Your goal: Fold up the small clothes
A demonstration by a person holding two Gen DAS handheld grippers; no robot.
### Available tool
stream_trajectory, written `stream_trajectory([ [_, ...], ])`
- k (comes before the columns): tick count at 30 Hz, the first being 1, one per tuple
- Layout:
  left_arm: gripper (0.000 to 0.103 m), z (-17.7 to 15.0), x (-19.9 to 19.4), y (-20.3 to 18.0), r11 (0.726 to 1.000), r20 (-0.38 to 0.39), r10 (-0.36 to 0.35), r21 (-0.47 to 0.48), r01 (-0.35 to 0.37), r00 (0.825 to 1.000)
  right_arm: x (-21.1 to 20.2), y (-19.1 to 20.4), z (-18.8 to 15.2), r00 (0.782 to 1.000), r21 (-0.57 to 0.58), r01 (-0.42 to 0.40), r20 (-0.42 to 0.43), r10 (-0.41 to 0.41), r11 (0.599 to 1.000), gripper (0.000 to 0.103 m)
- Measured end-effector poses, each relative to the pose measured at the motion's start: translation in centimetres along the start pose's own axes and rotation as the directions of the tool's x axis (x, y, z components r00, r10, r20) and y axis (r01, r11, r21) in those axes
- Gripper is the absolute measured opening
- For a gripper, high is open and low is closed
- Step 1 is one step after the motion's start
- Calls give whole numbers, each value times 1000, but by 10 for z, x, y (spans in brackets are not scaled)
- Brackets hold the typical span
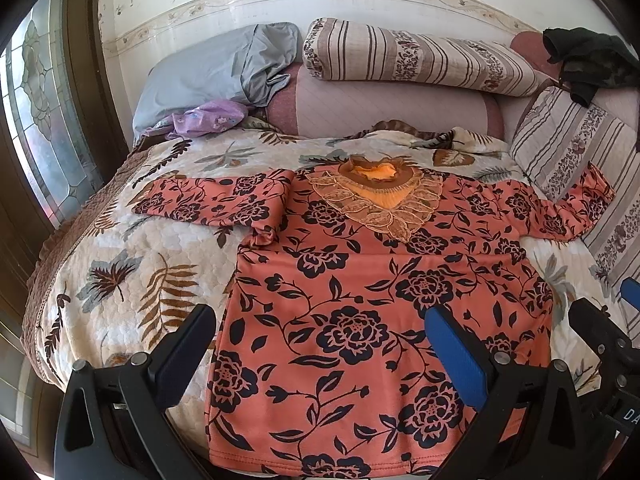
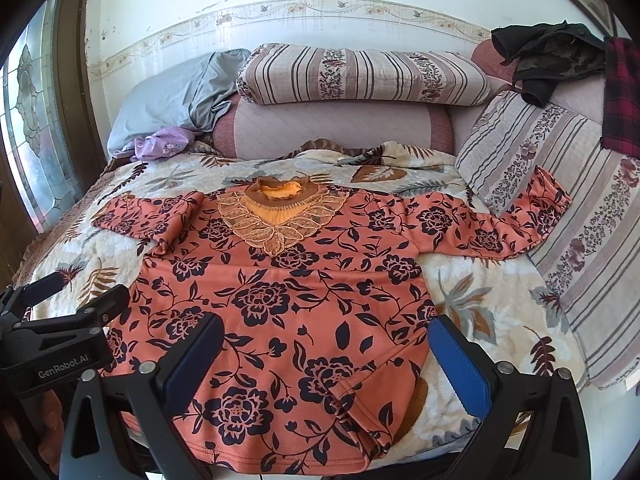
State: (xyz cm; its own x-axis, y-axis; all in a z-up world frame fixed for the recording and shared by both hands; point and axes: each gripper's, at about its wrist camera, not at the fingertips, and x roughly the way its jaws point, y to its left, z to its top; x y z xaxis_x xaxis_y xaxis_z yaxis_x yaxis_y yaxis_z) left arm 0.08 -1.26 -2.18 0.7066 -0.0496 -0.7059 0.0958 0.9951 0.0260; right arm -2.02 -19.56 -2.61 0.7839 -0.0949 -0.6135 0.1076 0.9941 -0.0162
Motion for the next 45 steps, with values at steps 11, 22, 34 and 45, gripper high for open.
stream_trajectory([
  [11,103,-1,2,-2,1000,-5,-1,5,1,1000,1,-3,-1,1000,1,6,1,-6,1000,103],
  [22,103,-3,12,-12,1000,-20,-6,24,6,1000,9,-9,0,1000,12,9,-4,-9,1000,103],
  [34,103,-31,118,-6,998,-213,49,58,-38,976,78,-183,4,980,126,184,-95,-172,975,102],
  [45,103,-3,177,-11,997,-162,32,81,-19,986,200,-349,127,770,-54,626,-109,-628,778,76],
])
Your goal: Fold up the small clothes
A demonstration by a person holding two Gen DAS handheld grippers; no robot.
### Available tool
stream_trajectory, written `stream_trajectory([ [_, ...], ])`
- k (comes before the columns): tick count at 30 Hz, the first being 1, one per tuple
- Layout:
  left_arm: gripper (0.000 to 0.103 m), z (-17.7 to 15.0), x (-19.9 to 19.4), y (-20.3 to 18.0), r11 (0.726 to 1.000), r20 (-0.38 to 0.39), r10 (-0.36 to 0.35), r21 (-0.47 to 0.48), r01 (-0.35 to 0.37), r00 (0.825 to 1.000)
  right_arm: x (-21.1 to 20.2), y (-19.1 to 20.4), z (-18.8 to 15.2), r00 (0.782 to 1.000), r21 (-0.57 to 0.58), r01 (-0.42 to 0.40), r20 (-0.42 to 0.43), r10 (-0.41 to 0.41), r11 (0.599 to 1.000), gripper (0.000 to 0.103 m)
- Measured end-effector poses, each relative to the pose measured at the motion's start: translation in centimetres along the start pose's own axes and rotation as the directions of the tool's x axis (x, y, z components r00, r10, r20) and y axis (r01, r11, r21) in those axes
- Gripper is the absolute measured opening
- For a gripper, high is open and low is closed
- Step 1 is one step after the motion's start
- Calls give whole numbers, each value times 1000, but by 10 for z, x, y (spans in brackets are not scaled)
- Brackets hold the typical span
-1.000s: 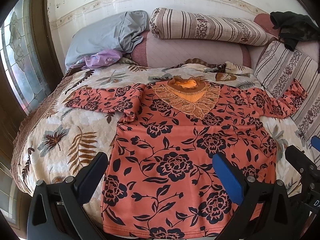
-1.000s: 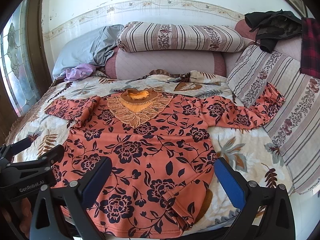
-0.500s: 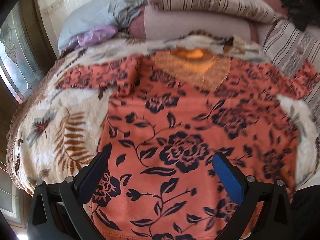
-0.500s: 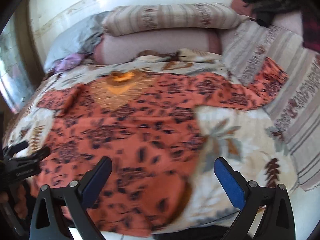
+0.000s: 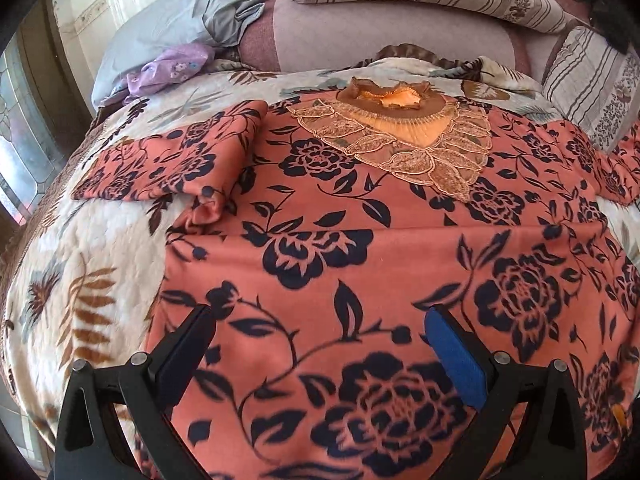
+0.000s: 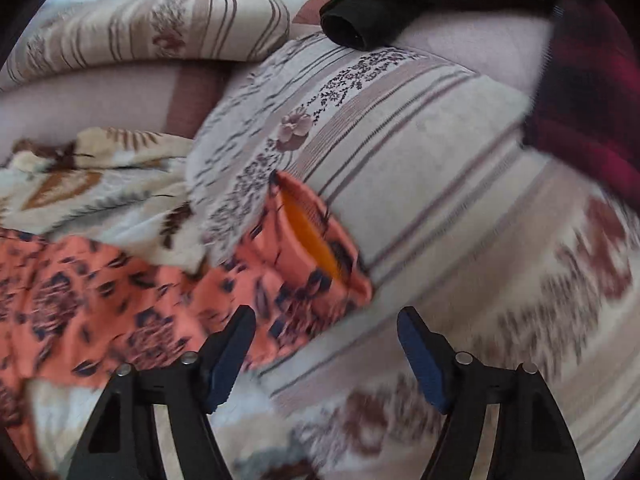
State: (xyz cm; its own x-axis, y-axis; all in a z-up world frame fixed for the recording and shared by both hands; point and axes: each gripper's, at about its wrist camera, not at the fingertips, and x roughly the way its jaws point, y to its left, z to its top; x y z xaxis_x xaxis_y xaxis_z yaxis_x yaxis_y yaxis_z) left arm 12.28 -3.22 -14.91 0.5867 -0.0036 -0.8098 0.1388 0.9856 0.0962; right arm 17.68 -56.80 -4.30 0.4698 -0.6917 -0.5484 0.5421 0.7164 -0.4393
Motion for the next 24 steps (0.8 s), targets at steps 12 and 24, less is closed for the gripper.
stream_trajectory([
  [12,103,-10,15,32,994,26,-89,-69,90,996,-9,47,59,986,-93,-67,-159,52,993,10],
  [24,103,-7,-12,110,946,109,-106,-297,134,988,-284,222,129,728,-34,-684,18,685,728,10],
])
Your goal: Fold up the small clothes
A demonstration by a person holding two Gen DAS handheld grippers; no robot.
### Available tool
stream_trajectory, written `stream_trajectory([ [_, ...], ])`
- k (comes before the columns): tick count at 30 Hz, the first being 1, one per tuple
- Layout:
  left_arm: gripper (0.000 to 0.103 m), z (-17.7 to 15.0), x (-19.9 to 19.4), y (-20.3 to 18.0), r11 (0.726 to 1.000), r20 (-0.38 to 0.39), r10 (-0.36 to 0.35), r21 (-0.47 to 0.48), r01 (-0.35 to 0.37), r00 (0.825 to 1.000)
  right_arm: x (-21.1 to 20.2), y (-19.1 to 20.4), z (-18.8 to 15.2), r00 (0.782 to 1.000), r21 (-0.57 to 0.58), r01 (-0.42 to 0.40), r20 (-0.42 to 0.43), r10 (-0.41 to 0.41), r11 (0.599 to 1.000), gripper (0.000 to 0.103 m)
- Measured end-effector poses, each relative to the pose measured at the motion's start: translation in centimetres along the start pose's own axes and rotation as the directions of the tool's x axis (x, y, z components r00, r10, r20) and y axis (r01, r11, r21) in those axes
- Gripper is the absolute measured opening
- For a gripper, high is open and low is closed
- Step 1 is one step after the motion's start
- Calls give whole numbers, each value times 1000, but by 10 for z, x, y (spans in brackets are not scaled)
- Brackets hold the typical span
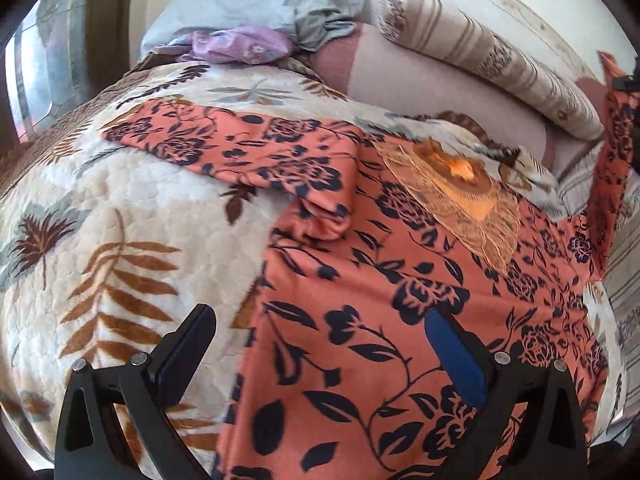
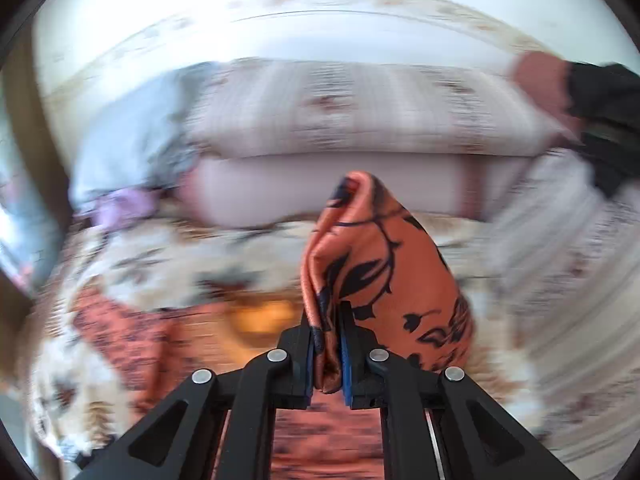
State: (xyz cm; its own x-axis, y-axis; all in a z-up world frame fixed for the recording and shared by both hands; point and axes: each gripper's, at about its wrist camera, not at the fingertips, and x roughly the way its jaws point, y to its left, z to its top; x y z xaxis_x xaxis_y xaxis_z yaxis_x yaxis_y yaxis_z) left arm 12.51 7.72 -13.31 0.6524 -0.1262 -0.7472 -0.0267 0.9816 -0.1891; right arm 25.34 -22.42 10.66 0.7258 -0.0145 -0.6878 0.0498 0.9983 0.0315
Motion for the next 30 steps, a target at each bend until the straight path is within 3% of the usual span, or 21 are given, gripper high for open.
stream_trajectory([
  [2,103,3,1,7,1000,-3,-4,-30,4,1000,16,34,-15,995,3,-93,-26,93,996,14],
  [4,103,5,2,12,998,-10,-10,-56,10,1000,45,61,-43,973,24,-227,-43,228,973,14],
  [6,103,6,6,15,998,-18,-12,-65,10,1000,86,81,-78,954,53,-281,-92,285,958,39],
  [7,103,5,7,15,998,-23,-8,-63,7,1000,117,86,-101,939,69,-289,-172,297,955,74],
  [8,103,5,9,14,998,-29,-2,-59,0,1000,141,84,-123,926,108,-282,-231,300,953,76],
  [10,103,3,10,16,998,-31,7,-55,-9,999,170,77,-159,903,143,-239,-330,274,960,74],
  [11,103,2,11,16,998,-30,10,-58,-12,999,172,68,-174,907,149,-217,-335,256,965,74],
  [14,103,2,16,15,998,-38,23,-61,-25,999,152,35,-191,931,153,-210,-270,245,966,74],
  [17,103,0,21,8,999,-47,33,-36,-35,998,120,-19,-182,962,231,-212,-122,245,949,75],
  [19,103,0,17,4,999,-26,38,-19,-38,999,115,-66,-177,955,341,-249,-70,288,907,82],
  [20,103,0,14,1,999,-13,35,-11,-35,999,124,-90,-182,941,404,-276,-70,331,872,83],
  [22,103,4,9,-3,1000,-12,17,-12,-17,1000,142,-141,-199,943,532,-224,-92,319,817,83],
  [23,103,9,7,-5,1000,-14,-4,-18,4,1000,155,-178,-223,940,657,-177,-108,324,733,73],
  [25,103,20,0,-12,999,-4,-36,-26,36,999,150,-216,-248,908,776,-276,16,419,567,55],
  [26,103,26,-3,-17,998,10,-53,-22,53,999,142,-223,-249,906,774,-287,29,422,564,55],
  [30,103,60,8,-50,993,24,-118,33,117,993,112,-230,-234,904,663,-343,41,425,665,56],
])
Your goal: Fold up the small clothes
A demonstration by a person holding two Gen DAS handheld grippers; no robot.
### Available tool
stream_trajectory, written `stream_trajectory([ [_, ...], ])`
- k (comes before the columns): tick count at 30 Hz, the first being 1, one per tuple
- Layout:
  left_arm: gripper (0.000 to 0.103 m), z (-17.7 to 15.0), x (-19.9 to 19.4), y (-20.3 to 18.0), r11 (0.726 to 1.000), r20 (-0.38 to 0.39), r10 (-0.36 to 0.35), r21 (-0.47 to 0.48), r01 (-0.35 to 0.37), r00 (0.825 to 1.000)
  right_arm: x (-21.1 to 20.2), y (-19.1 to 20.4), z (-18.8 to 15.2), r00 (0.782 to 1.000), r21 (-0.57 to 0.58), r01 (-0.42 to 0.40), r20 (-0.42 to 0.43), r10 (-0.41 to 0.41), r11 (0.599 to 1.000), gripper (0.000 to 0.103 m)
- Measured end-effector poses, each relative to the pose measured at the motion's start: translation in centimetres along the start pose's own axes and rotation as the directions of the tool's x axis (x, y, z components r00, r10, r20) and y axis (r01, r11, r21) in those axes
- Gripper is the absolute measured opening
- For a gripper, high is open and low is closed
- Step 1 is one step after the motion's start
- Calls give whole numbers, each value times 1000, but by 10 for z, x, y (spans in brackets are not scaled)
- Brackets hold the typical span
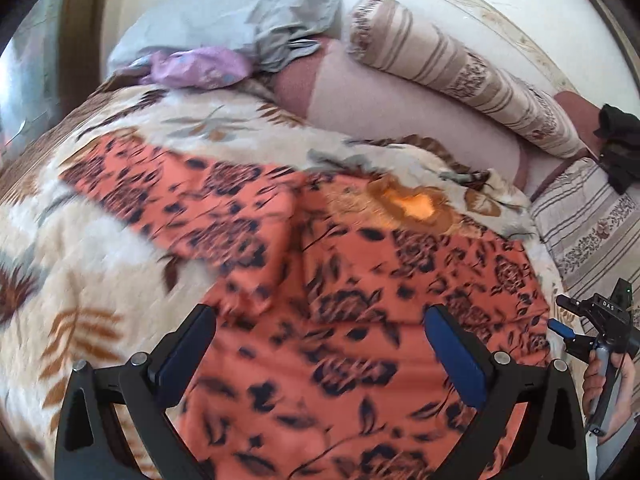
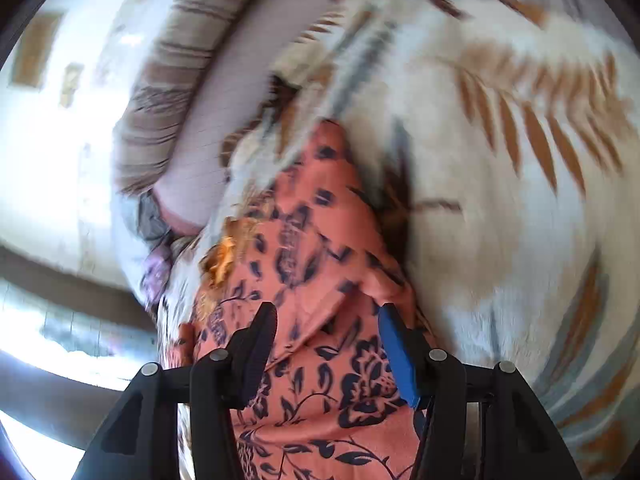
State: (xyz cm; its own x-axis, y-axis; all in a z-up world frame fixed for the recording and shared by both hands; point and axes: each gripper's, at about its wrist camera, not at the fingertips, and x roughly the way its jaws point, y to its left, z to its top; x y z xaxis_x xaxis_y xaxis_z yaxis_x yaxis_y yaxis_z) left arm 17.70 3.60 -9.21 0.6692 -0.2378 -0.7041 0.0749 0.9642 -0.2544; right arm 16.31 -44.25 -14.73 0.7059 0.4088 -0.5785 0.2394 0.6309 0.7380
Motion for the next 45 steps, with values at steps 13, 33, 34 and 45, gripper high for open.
stream_trajectory([
  [13,99,-3,124,-50,980,-152,105,182,-77,983,35,32,26,854,-481,476,55,-517,736,11],
  [33,103,-7,132,-44,978,-123,97,195,-71,988,71,55,77,793,-279,606,147,-591,745,38],
  [34,103,-6,132,-44,979,-128,91,191,-66,988,64,64,70,784,-265,619,169,-597,739,38],
  [45,103,41,9,97,953,104,-170,-235,190,980,57,135,-106,918,-534,397,219,-331,747,87],
])
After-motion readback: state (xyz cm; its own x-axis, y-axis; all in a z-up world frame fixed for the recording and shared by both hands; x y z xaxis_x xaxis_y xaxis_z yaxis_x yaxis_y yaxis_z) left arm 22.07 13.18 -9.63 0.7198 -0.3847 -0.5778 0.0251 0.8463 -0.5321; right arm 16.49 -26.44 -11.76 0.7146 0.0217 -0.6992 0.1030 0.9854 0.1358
